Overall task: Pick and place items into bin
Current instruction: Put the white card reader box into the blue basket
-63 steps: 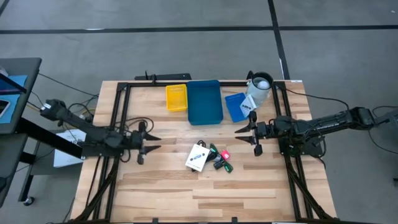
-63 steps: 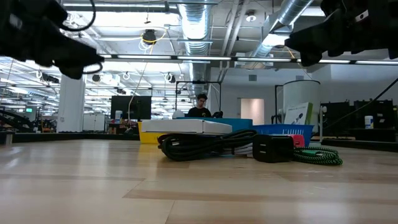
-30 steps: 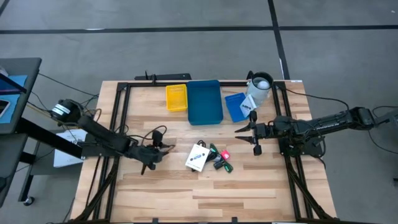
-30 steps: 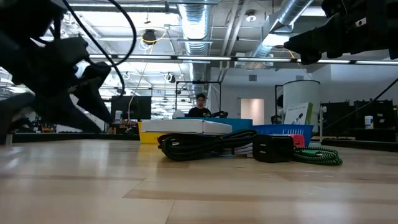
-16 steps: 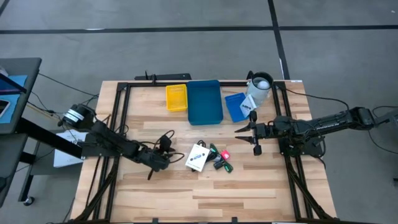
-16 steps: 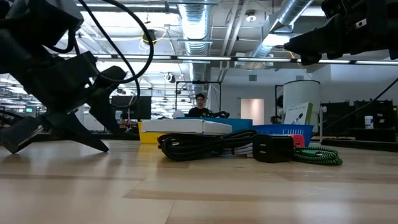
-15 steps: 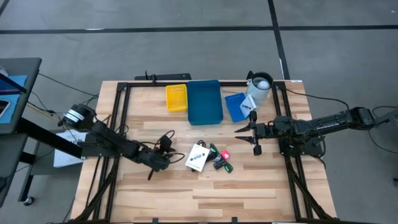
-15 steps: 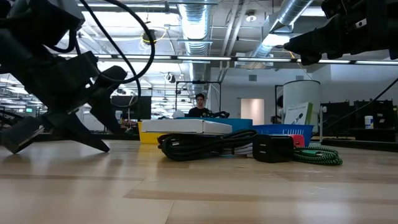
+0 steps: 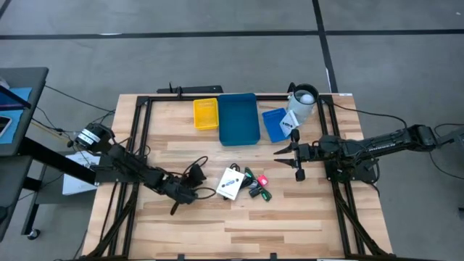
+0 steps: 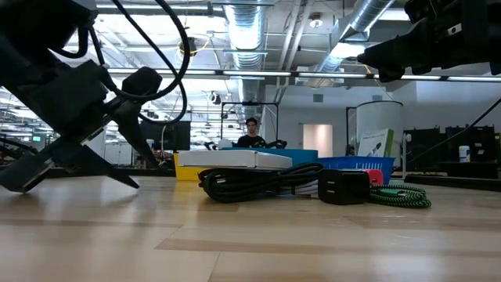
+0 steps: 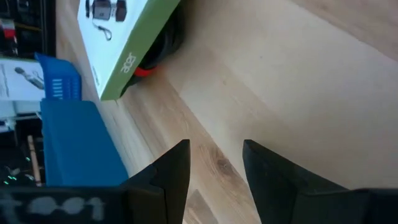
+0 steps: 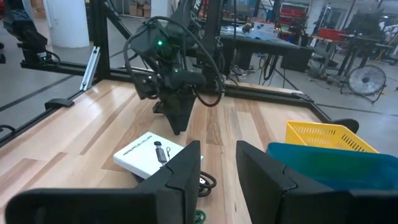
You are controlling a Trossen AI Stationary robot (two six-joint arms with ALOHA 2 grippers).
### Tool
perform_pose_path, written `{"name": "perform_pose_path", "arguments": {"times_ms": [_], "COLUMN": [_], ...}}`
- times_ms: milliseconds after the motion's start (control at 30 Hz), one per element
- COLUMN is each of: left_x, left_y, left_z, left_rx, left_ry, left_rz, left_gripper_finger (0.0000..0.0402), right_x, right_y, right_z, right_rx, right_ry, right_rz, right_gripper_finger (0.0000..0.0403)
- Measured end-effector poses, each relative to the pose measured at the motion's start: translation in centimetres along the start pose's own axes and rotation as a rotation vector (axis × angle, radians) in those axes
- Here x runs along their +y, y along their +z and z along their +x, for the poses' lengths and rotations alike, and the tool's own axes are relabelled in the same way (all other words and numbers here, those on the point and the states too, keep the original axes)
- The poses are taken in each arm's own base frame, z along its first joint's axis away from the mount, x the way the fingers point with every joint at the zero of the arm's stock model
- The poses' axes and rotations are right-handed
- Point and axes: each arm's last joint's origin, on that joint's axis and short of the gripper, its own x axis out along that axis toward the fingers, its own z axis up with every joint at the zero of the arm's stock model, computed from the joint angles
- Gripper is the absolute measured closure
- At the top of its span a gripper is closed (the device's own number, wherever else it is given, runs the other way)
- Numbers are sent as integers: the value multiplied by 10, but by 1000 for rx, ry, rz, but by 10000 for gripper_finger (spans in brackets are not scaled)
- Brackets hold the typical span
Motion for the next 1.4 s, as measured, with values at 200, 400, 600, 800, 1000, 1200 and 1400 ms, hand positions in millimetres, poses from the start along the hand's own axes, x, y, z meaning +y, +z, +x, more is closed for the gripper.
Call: {"name": "perform_pose_path", "arguments": {"times_ms": [200,400,600,800,1000,1200,1400], "left_x": [-1,-2,-4,-4,-1,0,0], "left_y": [1,7,13,17,21,23,23], "left_z": [-1,-5,-9,-12,-13,-13,-13], "left_rx": [-9,-49,-63,-91,-133,-148,-166], "left_ry": [-1,15,62,77,96,101,86], "left_rz": [72,82,75,99,110,140,146], "left_gripper_finger": [262,243,224,224,224,224,224], "right_x": [0,0,0,0,0,0,0], "right_y": [0,0,0,0,0,0,0], "right_z": [0,0,0,0,0,0,0], "right_rx": [0,0,0,0,0,0,0], "right_ry": [0,0,0,0,0,0,0], "right_rz": [0,0,0,0,2,2,2], "right_gripper_finger": [304,304,304,304,304,304,304]}}
